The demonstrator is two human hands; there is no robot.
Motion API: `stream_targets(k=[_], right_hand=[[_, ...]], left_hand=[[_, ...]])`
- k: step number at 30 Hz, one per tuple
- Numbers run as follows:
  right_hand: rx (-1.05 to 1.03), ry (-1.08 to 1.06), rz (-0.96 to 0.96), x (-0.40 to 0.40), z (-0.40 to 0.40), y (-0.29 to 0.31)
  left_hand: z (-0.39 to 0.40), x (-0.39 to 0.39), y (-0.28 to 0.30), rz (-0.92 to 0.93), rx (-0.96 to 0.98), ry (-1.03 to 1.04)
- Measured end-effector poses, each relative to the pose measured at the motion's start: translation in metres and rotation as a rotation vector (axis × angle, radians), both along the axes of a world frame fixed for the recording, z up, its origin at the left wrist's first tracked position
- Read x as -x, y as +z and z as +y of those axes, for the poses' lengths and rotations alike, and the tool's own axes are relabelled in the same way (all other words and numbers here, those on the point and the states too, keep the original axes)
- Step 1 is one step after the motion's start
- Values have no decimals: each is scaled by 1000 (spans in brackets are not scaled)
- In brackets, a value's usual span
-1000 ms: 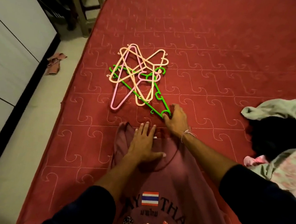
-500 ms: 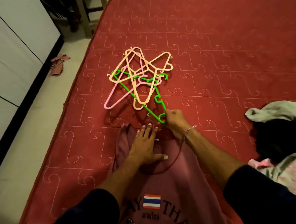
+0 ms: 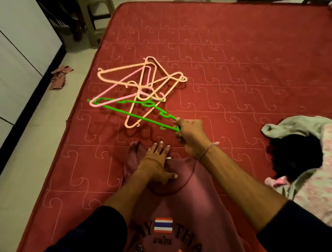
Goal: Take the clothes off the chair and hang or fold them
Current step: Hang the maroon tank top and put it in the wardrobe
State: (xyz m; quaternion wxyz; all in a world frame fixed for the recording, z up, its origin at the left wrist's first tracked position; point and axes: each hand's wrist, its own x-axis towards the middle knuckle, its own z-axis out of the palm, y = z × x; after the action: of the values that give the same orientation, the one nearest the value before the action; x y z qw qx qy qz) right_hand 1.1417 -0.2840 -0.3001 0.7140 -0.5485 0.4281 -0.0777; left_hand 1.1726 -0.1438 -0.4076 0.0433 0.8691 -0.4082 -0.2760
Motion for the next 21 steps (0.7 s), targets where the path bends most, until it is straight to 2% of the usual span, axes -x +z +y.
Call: stream_targets(k=[2, 5, 11, 15, 18, 21], right_hand=[[37, 25, 38, 15, 5, -4], [196, 104, 121, 38, 5, -10], [274, 95, 159, 82, -11, -11], [273, 80, 141, 111, -19, -7], [323, 69, 154, 135, -29, -9], [302, 57, 172, 157, -36, -10]], left_hand=[[7, -2, 3, -27, 17, -21], [25, 5, 1, -157, 103, -5], [66, 26, 0, -306, 223, 254], [89, 34, 8, -442, 143, 406], [96, 33, 14, -343, 103, 662], [101, 25, 10, -145, 196, 821]])
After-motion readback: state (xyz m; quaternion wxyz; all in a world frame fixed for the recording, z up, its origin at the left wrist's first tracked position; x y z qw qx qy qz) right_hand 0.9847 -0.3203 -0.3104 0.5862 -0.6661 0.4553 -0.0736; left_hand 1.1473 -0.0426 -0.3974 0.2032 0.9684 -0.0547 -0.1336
